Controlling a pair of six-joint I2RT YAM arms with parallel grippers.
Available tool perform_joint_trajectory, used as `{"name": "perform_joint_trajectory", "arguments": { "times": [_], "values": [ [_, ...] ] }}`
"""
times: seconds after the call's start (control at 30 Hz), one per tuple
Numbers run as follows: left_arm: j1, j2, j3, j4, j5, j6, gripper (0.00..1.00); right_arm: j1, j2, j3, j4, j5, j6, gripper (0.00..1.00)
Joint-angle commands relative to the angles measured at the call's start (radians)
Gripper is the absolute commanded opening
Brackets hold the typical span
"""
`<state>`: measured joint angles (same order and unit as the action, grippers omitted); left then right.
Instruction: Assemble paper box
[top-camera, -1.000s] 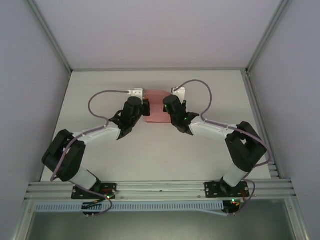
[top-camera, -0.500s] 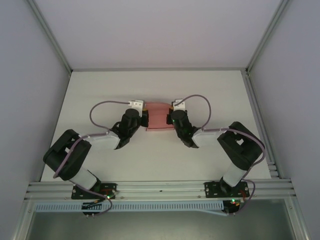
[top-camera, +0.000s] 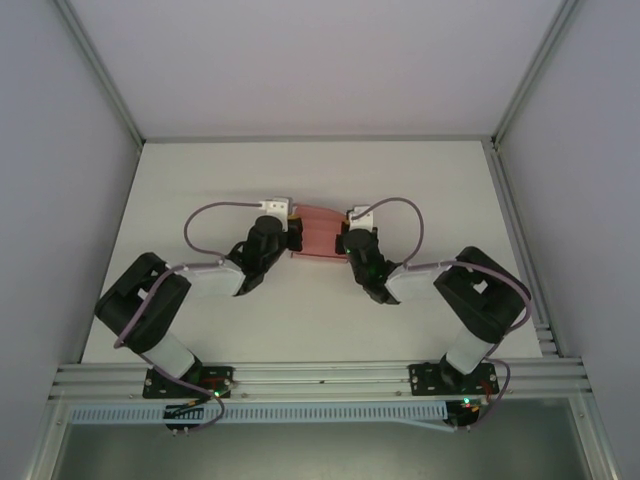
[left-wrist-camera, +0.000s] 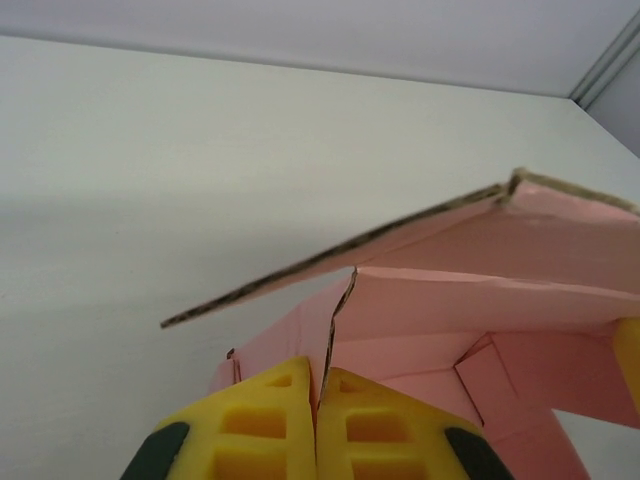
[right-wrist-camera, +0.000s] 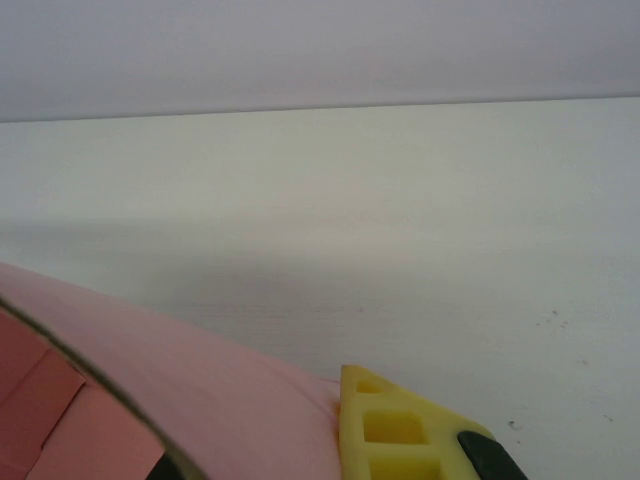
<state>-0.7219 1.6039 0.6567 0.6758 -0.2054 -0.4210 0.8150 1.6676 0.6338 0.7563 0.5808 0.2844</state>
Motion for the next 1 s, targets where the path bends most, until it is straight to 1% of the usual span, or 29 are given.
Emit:
{"name": "perform_joint_trajectory", "arguments": {
  "times": [0.0, 0.07, 0.17, 0.2, 0.23, 0.33, 0.43, 0.5, 0.53, 0.57, 0.63, 0.67, 0.7, 0.73, 0.77, 0.8, 0.83, 0.9, 0.97],
  "values": [
    [-0.058, -0.005, -0.079, 0.057, 0.164, 0.039, 0.00, 0.028, -0.016, -0.036, 0.042, -0.026, -0.001, 0.06],
    [-0.058, -0.043, -0.131, 0.069, 0.160, 0.091, 0.09, 0.032, -0.025, -0.057, 0.060, -0.025, -0.029, 0.06],
    [-0.058, -0.087, -0.180, 0.040, 0.173, 0.144, 0.16, 0.036, -0.036, -0.081, 0.054, -0.012, -0.070, 0.05],
    [-0.058, -0.094, -0.187, 0.025, 0.193, 0.157, 0.17, 0.039, -0.042, -0.092, 0.051, -0.006, -0.073, 0.05],
    [-0.058, -0.097, -0.191, 0.008, 0.209, 0.165, 0.20, 0.039, -0.047, -0.101, 0.048, 0.000, -0.074, 0.05],
    [-0.058, -0.085, -0.190, 0.018, 0.256, 0.145, 0.22, 0.045, -0.053, -0.119, 0.037, 0.005, -0.066, 0.05],
    [-0.058, -0.070, -0.175, -0.002, 0.264, 0.120, 0.22, 0.063, -0.051, -0.126, 0.046, 0.028, -0.097, 0.04],
    [-0.058, -0.089, -0.176, -0.017, 0.270, 0.105, 0.24, 0.075, -0.049, -0.121, 0.041, 0.044, -0.128, 0.03],
    [-0.058, -0.116, -0.176, -0.035, 0.274, 0.096, 0.30, 0.078, -0.049, -0.112, 0.025, 0.053, -0.140, 0.03],
    [-0.058, -0.147, -0.174, -0.062, 0.273, 0.087, 0.39, 0.082, -0.049, -0.101, 0.007, 0.057, -0.153, 0.03],
    [-0.060, -0.233, -0.164, -0.133, 0.248, 0.065, 0.44, 0.091, -0.049, -0.078, -0.033, 0.074, -0.190, 0.02],
    [-0.060, -0.280, -0.155, -0.177, 0.230, 0.054, 0.53, 0.094, -0.046, -0.070, -0.045, 0.082, -0.207, 0.02],
    [-0.059, -0.327, -0.144, -0.219, 0.214, 0.054, 0.66, 0.096, -0.043, -0.063, -0.056, 0.094, -0.222, 0.02],
    [-0.060, -0.376, -0.127, -0.277, 0.183, 0.047, 0.75, 0.098, -0.039, -0.059, -0.061, 0.109, -0.231, 0.02],
    [-0.059, -0.410, -0.104, -0.338, 0.143, 0.036, 0.80, 0.099, -0.037, -0.059, -0.063, 0.111, -0.241, 0.01],
    [-0.056, -0.438, -0.072, -0.406, 0.088, 0.019, 0.85, 0.099, -0.035, -0.061, -0.063, 0.114, -0.250, 0.01],
    [-0.047, -0.454, -0.027, -0.496, 0.022, -0.019, 0.94, 0.099, -0.034, -0.060, -0.063, 0.114, -0.253, 0.01],
    [-0.001, -0.454, 0.067, -0.638, 0.004, -0.069, 0.95, 0.099, -0.031, -0.061, -0.066, 0.103, -0.269, 0.01],
    [0.080, -0.421, 0.166, -0.741, 0.063, -0.116, 0.98, 0.099, -0.026, -0.060, -0.064, 0.086, -0.281, 0.01]
  ]
}}
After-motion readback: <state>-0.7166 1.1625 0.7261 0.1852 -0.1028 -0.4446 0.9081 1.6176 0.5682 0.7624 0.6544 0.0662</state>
